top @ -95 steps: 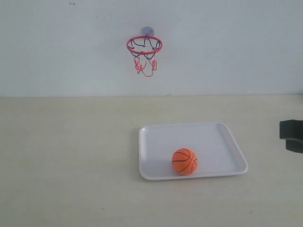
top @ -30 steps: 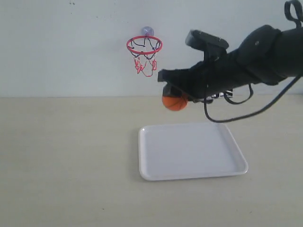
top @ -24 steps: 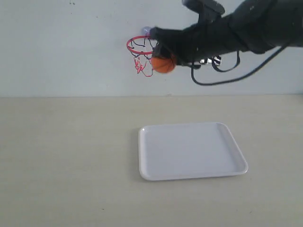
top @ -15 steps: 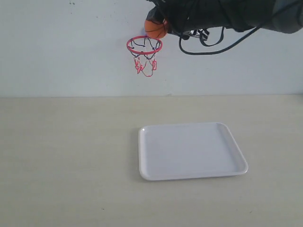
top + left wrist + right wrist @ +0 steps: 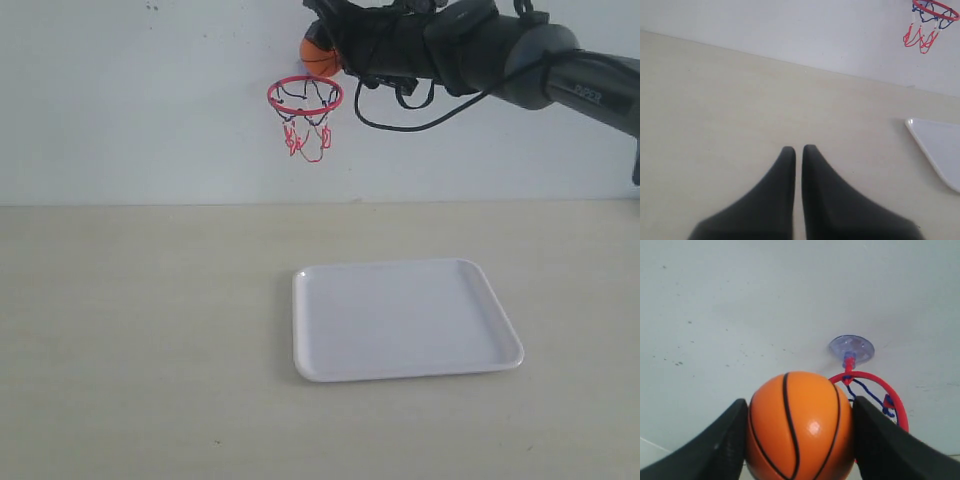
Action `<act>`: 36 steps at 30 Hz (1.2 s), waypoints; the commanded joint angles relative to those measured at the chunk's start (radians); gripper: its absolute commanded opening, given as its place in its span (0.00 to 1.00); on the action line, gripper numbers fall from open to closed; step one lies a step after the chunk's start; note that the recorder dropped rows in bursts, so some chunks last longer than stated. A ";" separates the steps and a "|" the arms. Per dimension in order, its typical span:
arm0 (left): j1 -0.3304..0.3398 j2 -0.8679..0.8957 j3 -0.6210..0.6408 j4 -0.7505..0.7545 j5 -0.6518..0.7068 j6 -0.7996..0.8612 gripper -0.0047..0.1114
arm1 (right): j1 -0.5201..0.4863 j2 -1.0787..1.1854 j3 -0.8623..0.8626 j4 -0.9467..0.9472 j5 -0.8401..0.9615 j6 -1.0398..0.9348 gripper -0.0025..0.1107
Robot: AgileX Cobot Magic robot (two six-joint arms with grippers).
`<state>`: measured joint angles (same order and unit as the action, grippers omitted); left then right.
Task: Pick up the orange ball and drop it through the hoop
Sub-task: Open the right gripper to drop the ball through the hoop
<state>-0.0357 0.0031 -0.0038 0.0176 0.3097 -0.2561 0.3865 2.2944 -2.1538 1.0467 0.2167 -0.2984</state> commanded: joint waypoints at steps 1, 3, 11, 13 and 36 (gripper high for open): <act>0.003 -0.003 0.004 0.001 -0.004 -0.006 0.08 | -0.003 0.017 -0.012 0.054 -0.057 0.023 0.02; 0.003 -0.003 0.004 0.001 -0.004 -0.006 0.08 | -0.002 0.021 -0.012 0.059 -0.073 0.026 0.02; 0.003 -0.003 0.004 0.001 -0.004 -0.006 0.08 | 0.035 0.050 -0.012 0.068 -0.154 0.028 0.02; 0.003 -0.003 0.004 0.001 -0.004 -0.006 0.08 | 0.035 0.060 -0.012 0.075 -0.147 0.030 0.02; 0.003 -0.003 0.004 0.001 -0.004 -0.006 0.08 | 0.044 0.081 -0.084 0.071 -0.117 -0.049 0.63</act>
<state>-0.0357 0.0031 -0.0038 0.0176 0.3097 -0.2561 0.4293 2.3838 -2.2312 1.1253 0.0945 -0.3313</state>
